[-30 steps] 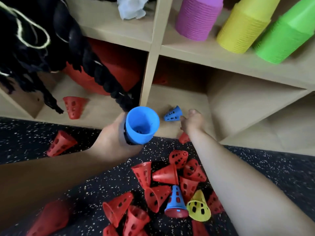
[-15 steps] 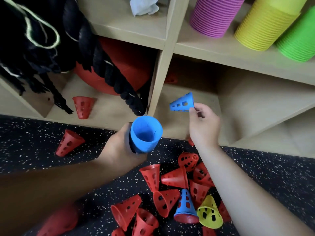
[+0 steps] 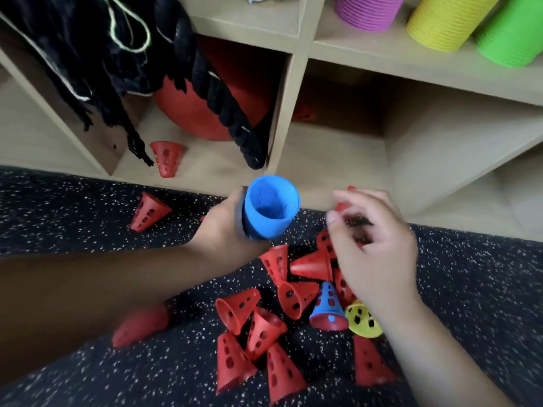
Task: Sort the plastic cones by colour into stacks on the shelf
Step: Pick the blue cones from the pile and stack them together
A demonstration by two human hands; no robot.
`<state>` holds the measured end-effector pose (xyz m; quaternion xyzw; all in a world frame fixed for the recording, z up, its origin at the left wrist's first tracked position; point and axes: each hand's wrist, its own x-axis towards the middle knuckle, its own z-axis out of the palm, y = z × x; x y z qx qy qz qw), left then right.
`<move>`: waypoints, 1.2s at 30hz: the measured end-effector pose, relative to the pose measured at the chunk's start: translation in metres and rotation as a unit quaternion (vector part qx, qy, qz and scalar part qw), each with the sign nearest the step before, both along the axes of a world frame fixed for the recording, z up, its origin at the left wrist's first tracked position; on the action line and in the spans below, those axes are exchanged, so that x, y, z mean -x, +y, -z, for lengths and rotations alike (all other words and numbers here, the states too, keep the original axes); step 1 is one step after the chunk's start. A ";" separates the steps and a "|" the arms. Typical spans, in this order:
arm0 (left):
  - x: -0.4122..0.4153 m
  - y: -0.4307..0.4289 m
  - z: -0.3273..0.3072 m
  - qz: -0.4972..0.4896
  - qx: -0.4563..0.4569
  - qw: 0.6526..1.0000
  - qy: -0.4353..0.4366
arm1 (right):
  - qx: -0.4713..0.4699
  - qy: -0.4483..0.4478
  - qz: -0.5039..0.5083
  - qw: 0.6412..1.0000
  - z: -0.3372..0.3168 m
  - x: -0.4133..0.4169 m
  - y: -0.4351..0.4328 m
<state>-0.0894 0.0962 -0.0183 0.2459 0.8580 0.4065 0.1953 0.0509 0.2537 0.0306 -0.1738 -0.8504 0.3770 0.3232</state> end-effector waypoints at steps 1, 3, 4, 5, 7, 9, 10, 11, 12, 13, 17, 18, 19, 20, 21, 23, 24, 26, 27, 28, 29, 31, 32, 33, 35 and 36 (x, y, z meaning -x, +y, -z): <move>-0.003 -0.001 -0.002 0.000 -0.002 1.000 0.001 | 0.000 -0.022 0.041 0.999 0.007 -0.011 0.007; -0.010 -0.003 -0.006 0.004 -0.004 1.000 0.004 | 0.012 -0.116 0.107 0.987 0.025 -0.037 0.021; -0.013 -0.004 -0.008 0.005 -0.003 1.000 0.005 | 0.028 -0.181 0.124 0.975 0.037 -0.050 0.025; -0.017 -0.005 -0.010 0.004 -0.002 1.000 0.007 | 0.039 -0.249 0.128 0.959 0.049 -0.063 0.026; -0.027 -0.008 -0.012 0.003 -0.003 1.000 0.006 | 0.040 -0.360 0.109 0.926 0.068 -0.084 0.021; -0.039 -0.013 -0.010 -0.002 -0.003 1.000 0.003 | 0.048 -0.402 0.088 0.910 0.082 -0.094 0.010; -0.045 -0.016 -0.009 -0.004 0.001 1.000 0.002 | 0.054 -0.406 0.081 0.909 0.087 -0.096 0.005; -0.050 -0.019 -0.008 -0.004 0.007 1.000 -0.001 | 0.056 -0.408 0.076 0.908 0.092 -0.097 0.001; -0.056 -0.023 -0.007 -0.002 0.015 1.000 -0.005 | 0.051 -0.412 0.072 0.907 0.097 -0.098 -0.002; -0.061 -0.026 -0.006 0.001 0.025 1.000 -0.009 | 0.038 -0.415 0.072 0.906 0.101 -0.098 -0.004; -0.077 -0.040 -0.009 0.015 0.057 0.998 -0.022 | -0.042 -0.394 0.095 0.913 0.112 -0.103 -0.007; -0.080 -0.043 -0.011 0.017 0.059 0.998 -0.026 | -0.059 -0.380 0.102 0.917 0.111 -0.105 -0.007; -0.083 -0.046 -0.012 0.019 0.060 0.998 -0.029 | -0.070 -0.363 0.111 0.922 0.110 -0.106 -0.007; -0.085 -0.047 -0.014 0.021 0.060 0.998 -0.030 | -0.071 -0.341 0.127 0.929 0.106 -0.107 -0.006; -0.087 -0.048 -0.015 0.023 0.060 0.997 -0.030 | -0.059 -0.320 0.147 0.934 0.100 -0.109 -0.006; -0.088 -0.050 -0.018 0.027 0.061 0.997 -0.029 | -0.026 -0.294 0.175 0.939 0.088 -0.112 -0.005; -0.088 -0.050 -0.019 0.029 0.061 0.997 -0.029 | -0.012 -0.293 0.180 0.939 0.082 -0.113 -0.005; -0.087 -0.050 -0.019 0.033 0.063 0.997 -0.029 | 0.032 -0.298 0.185 0.936 0.070 -0.115 -0.004; -0.087 -0.050 -0.019 0.036 0.064 0.997 -0.029 | 0.062 -0.293 0.187 0.936 0.063 -0.116 -0.003; -0.087 -0.050 -0.019 0.039 0.065 0.997 -0.028 | 0.093 -0.282 0.187 0.937 0.055 -0.116 -0.002; -0.087 -0.049 -0.018 0.042 0.066 0.997 -0.027 | 0.122 -0.266 0.187 0.938 0.044 -0.116 -0.001; -0.087 -0.049 -0.017 0.047 0.066 0.996 -0.028 | 0.170 -0.233 0.191 0.938 0.017 -0.114 -0.001; -0.087 -0.049 -0.016 0.049 0.066 0.996 -0.030 | 0.194 -0.215 0.190 0.938 0.001 -0.111 -0.003; -0.088 -0.049 -0.015 0.052 0.068 0.996 -0.031 | 0.219 -0.194 0.187 0.938 -0.014 -0.108 -0.005; -0.090 -0.050 -0.014 0.060 0.074 0.995 -0.029 | 0.254 -0.156 0.175 0.939 -0.042 -0.098 -0.012; -0.091 -0.050 -0.013 0.063 0.076 0.995 -0.030 | 0.260 -0.144 0.168 0.940 -0.054 -0.093 -0.017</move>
